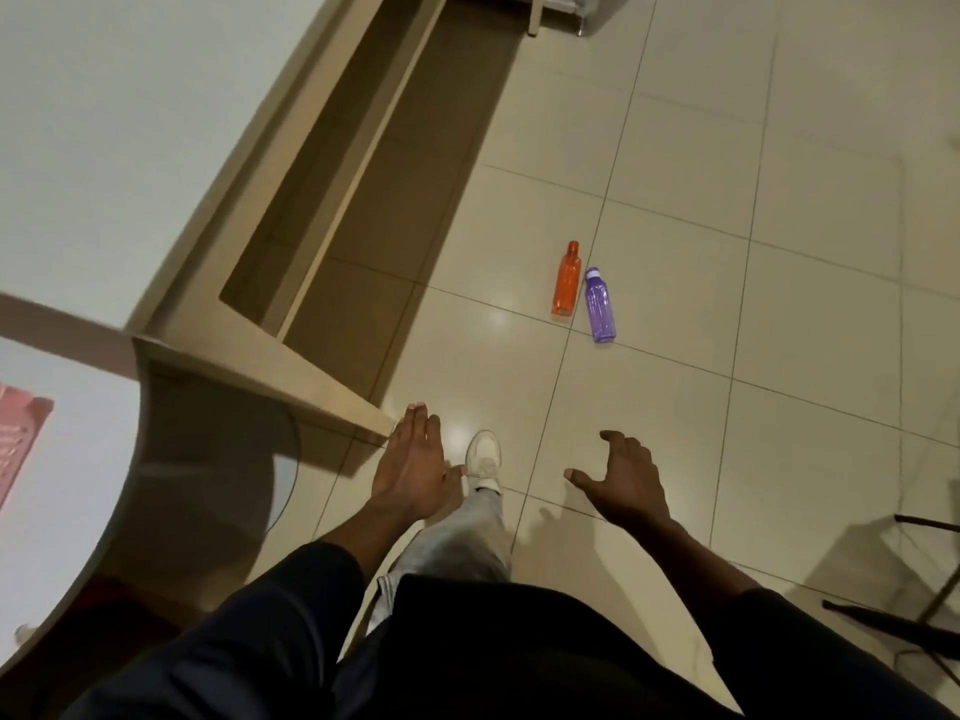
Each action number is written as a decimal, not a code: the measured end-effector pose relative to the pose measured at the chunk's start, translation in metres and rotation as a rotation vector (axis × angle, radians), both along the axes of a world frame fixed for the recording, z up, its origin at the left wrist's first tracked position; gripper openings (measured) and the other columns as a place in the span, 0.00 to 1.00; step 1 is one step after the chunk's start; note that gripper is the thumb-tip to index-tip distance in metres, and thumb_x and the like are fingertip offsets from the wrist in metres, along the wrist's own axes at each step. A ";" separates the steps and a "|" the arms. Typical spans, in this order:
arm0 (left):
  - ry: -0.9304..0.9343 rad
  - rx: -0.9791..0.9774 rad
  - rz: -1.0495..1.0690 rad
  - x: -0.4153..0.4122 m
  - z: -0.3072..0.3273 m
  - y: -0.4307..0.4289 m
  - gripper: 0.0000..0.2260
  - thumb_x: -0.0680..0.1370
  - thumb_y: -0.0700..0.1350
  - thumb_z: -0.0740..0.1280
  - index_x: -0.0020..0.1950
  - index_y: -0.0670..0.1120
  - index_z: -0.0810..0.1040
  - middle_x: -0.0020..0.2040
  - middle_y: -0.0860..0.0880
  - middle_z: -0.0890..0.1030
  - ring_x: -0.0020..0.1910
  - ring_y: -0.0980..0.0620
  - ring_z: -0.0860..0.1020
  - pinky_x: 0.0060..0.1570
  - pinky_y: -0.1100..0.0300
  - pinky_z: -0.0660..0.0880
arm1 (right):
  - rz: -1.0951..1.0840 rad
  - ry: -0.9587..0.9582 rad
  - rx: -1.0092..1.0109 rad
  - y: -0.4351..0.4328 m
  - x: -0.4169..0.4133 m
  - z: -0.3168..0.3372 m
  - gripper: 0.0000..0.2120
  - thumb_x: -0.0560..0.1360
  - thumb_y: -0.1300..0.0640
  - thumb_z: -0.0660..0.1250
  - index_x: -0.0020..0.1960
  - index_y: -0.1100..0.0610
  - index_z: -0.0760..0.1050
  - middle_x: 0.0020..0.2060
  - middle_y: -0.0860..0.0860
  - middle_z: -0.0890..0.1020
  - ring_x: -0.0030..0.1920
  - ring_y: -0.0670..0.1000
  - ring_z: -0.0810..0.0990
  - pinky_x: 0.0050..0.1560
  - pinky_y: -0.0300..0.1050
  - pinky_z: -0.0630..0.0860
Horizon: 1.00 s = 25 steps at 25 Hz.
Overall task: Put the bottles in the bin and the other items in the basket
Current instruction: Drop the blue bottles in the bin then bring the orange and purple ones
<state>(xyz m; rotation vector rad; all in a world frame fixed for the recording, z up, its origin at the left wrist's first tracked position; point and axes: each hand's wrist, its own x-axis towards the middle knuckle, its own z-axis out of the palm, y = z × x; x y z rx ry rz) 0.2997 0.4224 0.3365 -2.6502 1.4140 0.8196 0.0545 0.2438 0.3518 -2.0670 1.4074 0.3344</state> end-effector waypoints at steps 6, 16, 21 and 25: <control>0.096 -0.032 -0.068 0.033 0.003 -0.118 0.41 0.83 0.63 0.62 0.84 0.37 0.51 0.85 0.36 0.49 0.85 0.39 0.47 0.84 0.46 0.50 | 0.058 0.017 -0.111 -0.119 0.032 0.015 0.41 0.71 0.40 0.78 0.74 0.62 0.69 0.65 0.64 0.78 0.66 0.65 0.75 0.62 0.60 0.77; -0.014 0.033 0.013 0.061 0.001 -0.238 0.40 0.81 0.65 0.62 0.81 0.38 0.57 0.84 0.36 0.53 0.85 0.39 0.49 0.83 0.47 0.52 | 0.035 -0.030 -0.013 -0.273 0.056 -0.022 0.43 0.70 0.35 0.77 0.75 0.56 0.66 0.68 0.60 0.75 0.68 0.62 0.73 0.62 0.60 0.75; -0.017 0.102 0.186 0.027 0.007 -0.295 0.42 0.81 0.66 0.61 0.82 0.37 0.55 0.85 0.36 0.52 0.85 0.39 0.48 0.82 0.46 0.51 | 0.234 -0.018 0.018 -0.363 0.060 -0.035 0.44 0.71 0.36 0.77 0.76 0.59 0.66 0.68 0.61 0.76 0.68 0.63 0.73 0.65 0.61 0.76; 0.031 0.087 0.338 -0.008 0.004 -0.359 0.44 0.80 0.67 0.62 0.83 0.39 0.55 0.85 0.38 0.52 0.85 0.40 0.49 0.82 0.46 0.53 | 0.376 0.004 0.010 -0.442 0.063 -0.043 0.42 0.71 0.37 0.77 0.75 0.58 0.67 0.66 0.60 0.77 0.67 0.62 0.74 0.64 0.58 0.75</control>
